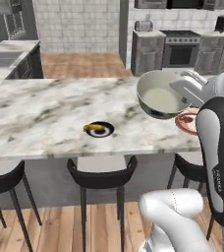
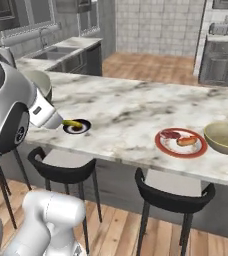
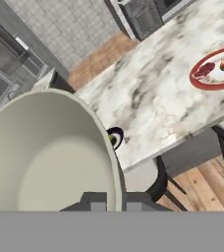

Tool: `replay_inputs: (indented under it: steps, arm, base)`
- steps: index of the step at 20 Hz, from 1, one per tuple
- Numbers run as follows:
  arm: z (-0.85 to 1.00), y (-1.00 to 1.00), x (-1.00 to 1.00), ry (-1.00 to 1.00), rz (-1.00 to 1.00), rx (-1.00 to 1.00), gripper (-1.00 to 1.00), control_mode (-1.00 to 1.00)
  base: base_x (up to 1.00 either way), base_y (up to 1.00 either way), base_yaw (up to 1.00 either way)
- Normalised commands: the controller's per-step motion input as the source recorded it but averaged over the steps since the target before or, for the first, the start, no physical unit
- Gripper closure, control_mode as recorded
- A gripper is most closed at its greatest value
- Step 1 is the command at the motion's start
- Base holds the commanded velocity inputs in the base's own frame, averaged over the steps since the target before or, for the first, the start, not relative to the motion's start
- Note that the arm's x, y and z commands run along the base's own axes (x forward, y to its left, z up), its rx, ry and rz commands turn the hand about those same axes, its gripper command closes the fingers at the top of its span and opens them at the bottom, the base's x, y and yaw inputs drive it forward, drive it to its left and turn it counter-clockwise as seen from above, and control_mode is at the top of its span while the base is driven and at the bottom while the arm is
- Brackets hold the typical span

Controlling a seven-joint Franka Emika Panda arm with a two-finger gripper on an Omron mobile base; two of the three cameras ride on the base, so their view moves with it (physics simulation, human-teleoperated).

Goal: Take the smaller bowl and place it next to the appetizer plate on the dining counter , and place the larger bowl next to the plate with cooked food.

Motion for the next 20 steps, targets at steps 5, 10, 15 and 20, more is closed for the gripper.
replay_inputs:
  steps: [5, 10, 15, 20]
  arm:
    - [0.00, 0.00, 0.00, 0.00, 0.00, 0.00, 1.00, 1.00]
    - [0.00, 0.00, 0.00, 0.00, 0.00, 0.00, 1.00, 1.00]
    - [-0.13, 0.07, 0.15, 0.04, -0.10, 0.00, 1.00, -1.00]
    - [-0.28, 0.02, 0.22, 0.23, -0.20, 0.00, 1.00, -1.00]
  base:
    - [0.87, 0.32, -0.24]
    - [0.76, 0.17, -0.27]
    - [0.32, 0.16, -0.16]
    - [0.00, 0.00, 0.00]
